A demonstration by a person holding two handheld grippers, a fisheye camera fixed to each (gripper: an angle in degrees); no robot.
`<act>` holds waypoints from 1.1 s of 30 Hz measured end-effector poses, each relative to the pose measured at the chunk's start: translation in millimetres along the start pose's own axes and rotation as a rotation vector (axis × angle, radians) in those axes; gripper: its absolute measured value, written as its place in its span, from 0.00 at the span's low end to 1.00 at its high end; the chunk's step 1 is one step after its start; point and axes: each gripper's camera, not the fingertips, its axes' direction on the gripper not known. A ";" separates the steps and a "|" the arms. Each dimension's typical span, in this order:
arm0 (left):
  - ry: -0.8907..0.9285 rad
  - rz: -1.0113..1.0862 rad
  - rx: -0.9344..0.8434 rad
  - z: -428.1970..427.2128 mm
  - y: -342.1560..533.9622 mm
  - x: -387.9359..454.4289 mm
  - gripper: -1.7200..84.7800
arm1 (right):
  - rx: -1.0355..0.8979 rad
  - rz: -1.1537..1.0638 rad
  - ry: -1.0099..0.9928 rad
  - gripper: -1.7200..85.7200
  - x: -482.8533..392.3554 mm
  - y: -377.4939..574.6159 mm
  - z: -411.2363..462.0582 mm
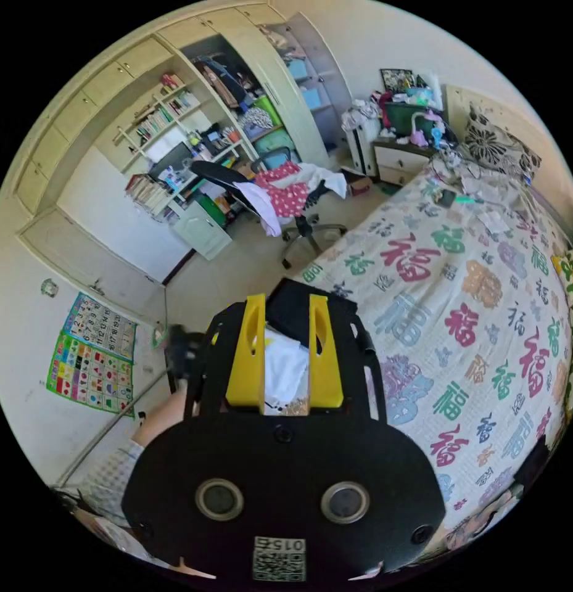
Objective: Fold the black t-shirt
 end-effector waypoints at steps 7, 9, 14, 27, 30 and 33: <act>0.020 0.037 -0.350 105.8 -50.1 89.4 0.14 | -0.063 -0.114 0.153 0.13 -49.7 -12.6 -9.4; 0.033 0.003 -0.404 114.6 -49.8 91.4 0.12 | -0.100 -0.099 0.211 0.13 -44.0 -5.5 -6.9; 0.163 -0.140 -0.172 56.8 -40.9 72.8 0.04 | -0.098 -0.050 0.148 0.12 -12.6 29.1 -22.7; 0.868 0.017 0.456 -193.3 -17.2 138.9 0.02 | 0.146 -0.117 -0.030 0.20 -55.8 211.6 -154.1; 0.937 0.095 0.492 -226.2 -5.7 186.1 0.02 | 0.197 -0.118 0.203 0.10 -81.5 255.1 -212.4; 0.928 0.107 0.492 -243.2 8.1 218.5 0.03 | 0.266 -0.115 0.290 0.06 -91.9 311.1 -282.8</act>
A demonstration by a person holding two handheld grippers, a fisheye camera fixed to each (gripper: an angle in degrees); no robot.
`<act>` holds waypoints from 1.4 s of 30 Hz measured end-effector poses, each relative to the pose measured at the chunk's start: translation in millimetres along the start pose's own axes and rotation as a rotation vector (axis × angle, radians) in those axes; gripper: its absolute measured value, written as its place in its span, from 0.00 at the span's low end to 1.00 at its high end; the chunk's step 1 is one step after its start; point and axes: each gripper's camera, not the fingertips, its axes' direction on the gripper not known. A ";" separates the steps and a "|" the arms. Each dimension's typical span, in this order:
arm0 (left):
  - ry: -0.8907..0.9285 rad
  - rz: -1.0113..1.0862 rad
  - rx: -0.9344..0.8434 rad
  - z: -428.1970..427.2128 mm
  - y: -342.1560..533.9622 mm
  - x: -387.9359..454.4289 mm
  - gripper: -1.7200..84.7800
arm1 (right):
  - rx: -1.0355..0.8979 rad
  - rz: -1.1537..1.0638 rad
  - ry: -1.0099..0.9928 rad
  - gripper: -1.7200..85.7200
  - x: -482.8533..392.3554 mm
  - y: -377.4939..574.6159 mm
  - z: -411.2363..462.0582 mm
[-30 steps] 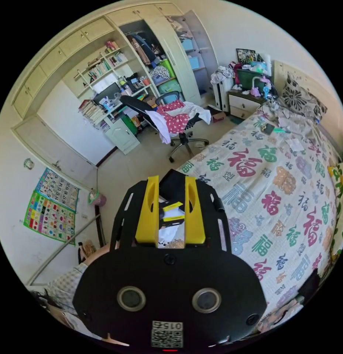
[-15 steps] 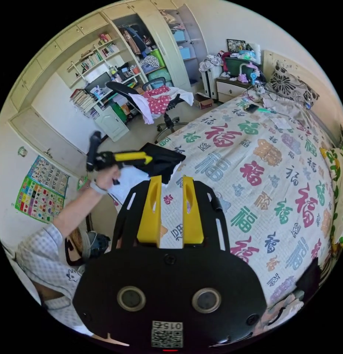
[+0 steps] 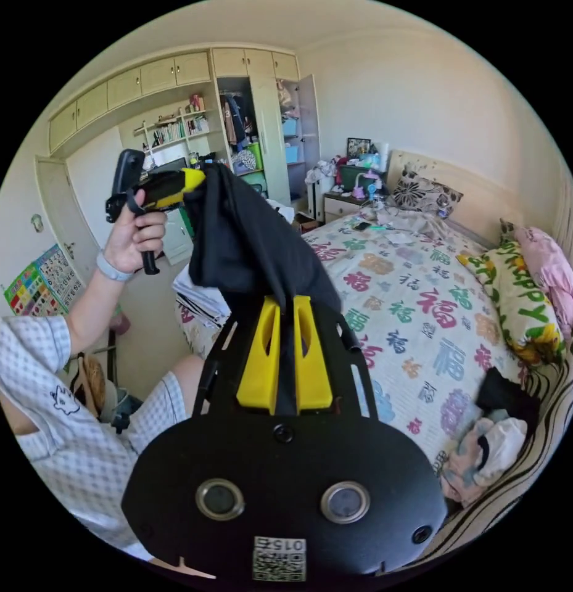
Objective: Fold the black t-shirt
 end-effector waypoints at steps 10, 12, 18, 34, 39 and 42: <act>0.072 -0.104 -0.092 53.7 67.4 54.4 0.03 | 0.187 0.176 -0.262 0.03 54.3 74.6 -174.9; 0.103 -0.115 -0.096 62.2 77.4 57.3 0.03 | 0.190 0.158 -0.220 0.03 56.8 70.7 -200.8; 0.187 -0.120 0.045 58.2 87.4 62.7 0.03 | 0.156 0.092 -0.076 0.03 59.1 50.9 -257.4; 0.034 -0.246 -0.047 98.6 230.7 22.2 0.02 | -0.009 0.256 -0.295 0.03 148.4 69.5 -232.8; -0.105 -0.241 -0.039 71.0 237.2 1.6 0.02 | -0.115 0.342 -0.285 0.03 199.5 110.7 -228.3; -0.141 -0.255 0.032 51.9 237.0 -9.2 0.01 | -0.046 0.461 -0.405 0.03 232.9 140.9 -230.1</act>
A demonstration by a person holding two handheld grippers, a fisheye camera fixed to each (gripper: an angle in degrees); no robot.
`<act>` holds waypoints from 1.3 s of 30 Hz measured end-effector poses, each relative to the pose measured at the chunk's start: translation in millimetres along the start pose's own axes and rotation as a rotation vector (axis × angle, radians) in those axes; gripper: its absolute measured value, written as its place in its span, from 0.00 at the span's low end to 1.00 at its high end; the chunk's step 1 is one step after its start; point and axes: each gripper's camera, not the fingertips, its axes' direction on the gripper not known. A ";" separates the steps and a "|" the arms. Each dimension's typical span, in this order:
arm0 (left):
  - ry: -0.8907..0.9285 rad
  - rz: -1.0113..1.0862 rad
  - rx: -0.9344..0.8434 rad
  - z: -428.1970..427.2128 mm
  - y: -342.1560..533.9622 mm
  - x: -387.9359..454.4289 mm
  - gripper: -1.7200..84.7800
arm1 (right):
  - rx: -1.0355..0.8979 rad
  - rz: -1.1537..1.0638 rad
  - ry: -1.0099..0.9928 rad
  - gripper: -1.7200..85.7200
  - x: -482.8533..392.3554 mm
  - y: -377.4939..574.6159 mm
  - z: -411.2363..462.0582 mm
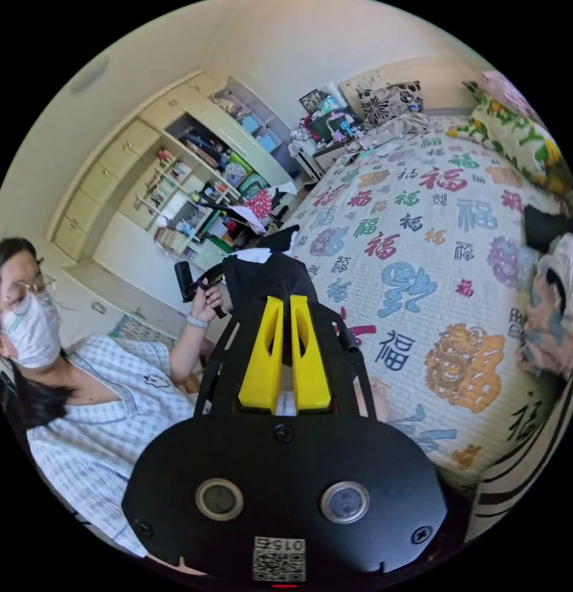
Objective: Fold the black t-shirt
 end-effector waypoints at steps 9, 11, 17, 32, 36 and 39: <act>-0.010 0.010 0.195 -43.0 -5.5 -18.8 0.01 | 0.232 0.134 -0.143 0.03 52.6 23.5 -65.4; 0.038 0.043 0.213 -44.9 -8.2 -14.9 0.01 | 0.246 0.144 -0.175 0.03 55.2 22.1 -76.3; 0.030 0.140 0.192 -20.3 -25.7 -1.2 0.02 | 0.259 0.114 -0.203 0.03 67.6 6.1 -106.0; -0.173 -0.104 -0.307 220.1 16.3 -107.8 0.07 | -0.036 0.295 -0.029 0.07 252.6 -26.9 -8.6; -0.111 -0.072 -0.497 239.0 58.1 -83.9 0.11 | -0.380 -0.033 -0.016 0.09 201.6 -46.3 63.0; -0.122 -0.107 -0.560 252.4 82.0 -76.8 0.12 | -0.596 -0.134 0.048 0.11 182.9 -61.1 118.0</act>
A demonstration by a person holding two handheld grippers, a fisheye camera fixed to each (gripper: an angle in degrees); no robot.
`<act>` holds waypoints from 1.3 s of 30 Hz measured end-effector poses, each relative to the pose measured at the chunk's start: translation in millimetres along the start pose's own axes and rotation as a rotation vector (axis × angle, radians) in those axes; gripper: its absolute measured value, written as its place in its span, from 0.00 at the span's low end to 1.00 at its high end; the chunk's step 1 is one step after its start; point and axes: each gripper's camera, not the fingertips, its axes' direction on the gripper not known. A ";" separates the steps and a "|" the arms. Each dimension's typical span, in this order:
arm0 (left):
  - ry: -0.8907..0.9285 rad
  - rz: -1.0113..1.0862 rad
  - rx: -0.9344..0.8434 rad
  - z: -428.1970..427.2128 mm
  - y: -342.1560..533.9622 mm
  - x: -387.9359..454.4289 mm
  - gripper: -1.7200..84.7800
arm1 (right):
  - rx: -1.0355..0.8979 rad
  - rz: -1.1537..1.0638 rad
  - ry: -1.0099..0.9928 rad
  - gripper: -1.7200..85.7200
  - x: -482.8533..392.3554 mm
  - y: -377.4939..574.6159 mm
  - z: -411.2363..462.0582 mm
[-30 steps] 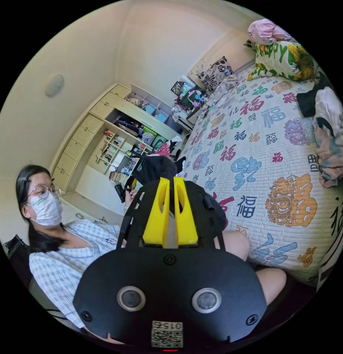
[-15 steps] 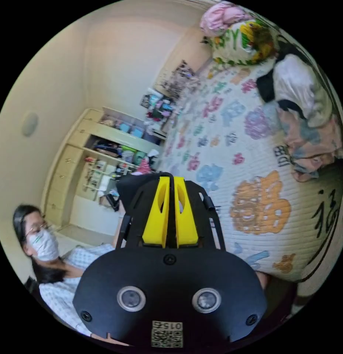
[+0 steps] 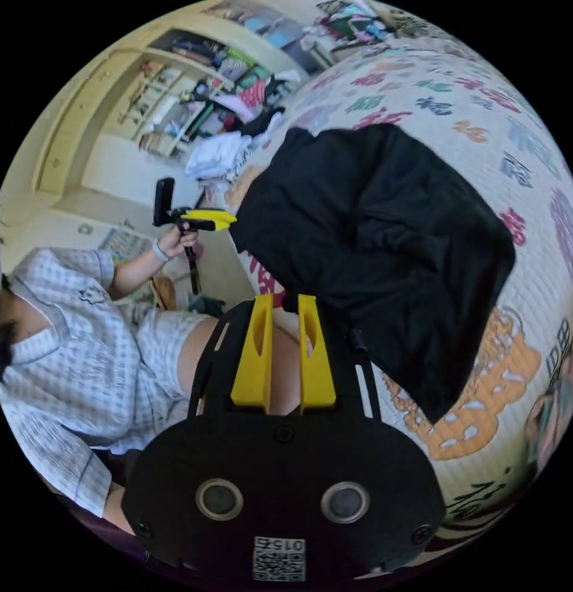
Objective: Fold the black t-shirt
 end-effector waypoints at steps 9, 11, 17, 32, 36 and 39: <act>-0.116 0.084 -0.127 43.8 -22.0 7.6 0.06 | -0.313 -0.040 0.112 0.05 -13.6 -49.5 56.9; -0.032 0.079 -0.128 30.8 -30.9 4.3 0.04 | -0.277 -0.016 0.032 0.04 -14.7 -47.6 45.0; 0.127 0.198 0.065 -39.2 -132.7 0.8 0.02 | 0.026 0.034 0.033 0.02 -17.7 -81.4 -69.0; 0.095 0.277 0.407 -114.7 -180.9 14.2 0.01 | 0.393 0.046 0.102 0.02 -63.9 -110.7 -199.6; 0.111 0.413 0.426 -154.4 -128.8 45.0 0.01 | 0.464 -0.052 0.106 0.02 -133.0 -35.0 -207.4; 0.153 0.458 0.487 -185.0 -89.3 69.3 0.01 | 0.605 -0.074 0.083 0.02 -183.9 16.5 -214.2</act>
